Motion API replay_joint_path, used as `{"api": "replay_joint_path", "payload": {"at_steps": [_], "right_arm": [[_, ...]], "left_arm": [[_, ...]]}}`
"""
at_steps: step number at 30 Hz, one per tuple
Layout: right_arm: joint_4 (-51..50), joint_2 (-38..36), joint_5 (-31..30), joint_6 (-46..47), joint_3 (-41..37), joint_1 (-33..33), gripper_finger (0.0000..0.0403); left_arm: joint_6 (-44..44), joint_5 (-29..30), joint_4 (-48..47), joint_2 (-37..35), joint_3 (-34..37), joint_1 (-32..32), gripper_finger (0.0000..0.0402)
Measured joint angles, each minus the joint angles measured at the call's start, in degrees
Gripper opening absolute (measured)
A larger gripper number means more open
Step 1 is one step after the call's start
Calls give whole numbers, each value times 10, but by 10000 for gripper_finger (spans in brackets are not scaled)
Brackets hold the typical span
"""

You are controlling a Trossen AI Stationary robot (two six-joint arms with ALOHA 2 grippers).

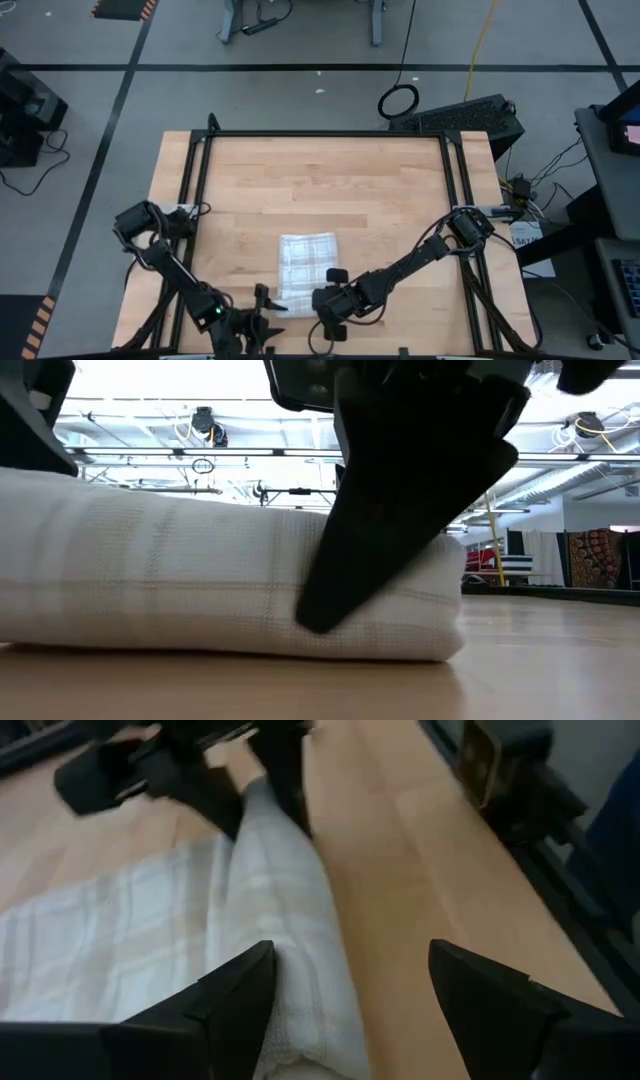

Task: Roll towel
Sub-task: Roll the white kitchen towel

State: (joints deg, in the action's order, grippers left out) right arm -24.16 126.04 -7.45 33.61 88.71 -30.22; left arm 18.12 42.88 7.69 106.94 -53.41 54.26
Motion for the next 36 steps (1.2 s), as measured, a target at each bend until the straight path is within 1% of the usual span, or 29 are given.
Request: {"api": "replay_joint_path", "payload": {"at_steps": [2, 10, 16, 23, 30, 36], "right_arm": [[0, 0, 8, 17, 0, 2, 109], [1, 0, 8, 59, 0, 2, 109], [3, 0, 30, 83, 0, 2, 109], [6, 0, 33, 106, 0, 2, 109], [16, 0, 35, 111, -1, 1, 109], [16, 0, 35, 113, -1, 1, 109]], "left_arm": [[-7, 3, 12, 9, 0, 0, 267], [-8, 13, 0, 30, -1, 0, 267], [-8, 31, -11, 39, -1, 2, 267], [-38, 44, -11, 39, -1, -1, 267], [-91, 64, -2, 39, -1, -5, 267], [-110, 69, -10, 39, -1, -9, 271]]}}
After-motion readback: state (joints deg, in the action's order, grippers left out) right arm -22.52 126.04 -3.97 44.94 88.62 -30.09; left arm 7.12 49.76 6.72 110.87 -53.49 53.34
